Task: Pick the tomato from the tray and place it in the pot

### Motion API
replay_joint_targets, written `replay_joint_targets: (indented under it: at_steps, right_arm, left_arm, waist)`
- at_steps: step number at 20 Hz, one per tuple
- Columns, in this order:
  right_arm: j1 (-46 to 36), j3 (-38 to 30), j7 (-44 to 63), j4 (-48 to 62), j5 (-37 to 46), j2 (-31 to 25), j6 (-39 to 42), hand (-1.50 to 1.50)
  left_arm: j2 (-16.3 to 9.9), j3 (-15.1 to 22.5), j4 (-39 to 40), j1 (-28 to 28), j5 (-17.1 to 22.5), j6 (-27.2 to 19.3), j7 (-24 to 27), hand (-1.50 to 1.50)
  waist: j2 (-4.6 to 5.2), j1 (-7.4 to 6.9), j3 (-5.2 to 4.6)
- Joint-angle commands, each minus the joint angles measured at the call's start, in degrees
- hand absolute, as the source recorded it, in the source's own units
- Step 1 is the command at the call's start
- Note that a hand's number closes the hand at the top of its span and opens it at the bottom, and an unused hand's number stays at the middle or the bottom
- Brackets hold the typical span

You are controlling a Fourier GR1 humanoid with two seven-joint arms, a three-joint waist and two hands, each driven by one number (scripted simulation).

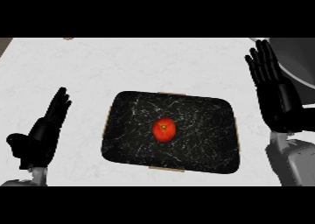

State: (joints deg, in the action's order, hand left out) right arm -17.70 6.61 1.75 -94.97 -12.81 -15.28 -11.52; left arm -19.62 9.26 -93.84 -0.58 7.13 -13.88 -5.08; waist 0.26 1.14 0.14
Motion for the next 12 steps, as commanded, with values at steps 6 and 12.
replay_joint_targets:
  at_steps: [6, 12]
  right_arm:
    - [-15.9, 4.1, -8.6, 18.3, -2.2, -0.7, 18.5, 1.5]
    - [-13.5, 6.4, -35.0, 36.8, 11.8, -2.0, 16.7, -1.5]
  left_arm:
    - [0.3, -6.1, -0.6, -10.5, 3.0, -0.8, -1.5, 0.0]
    - [0.8, -6.6, -0.1, -12.2, 5.0, -0.3, -5.9, 0.0]
  waist:
    - [1.43, -6.35, -0.02]
    - [1.06, -4.2, 0.07]
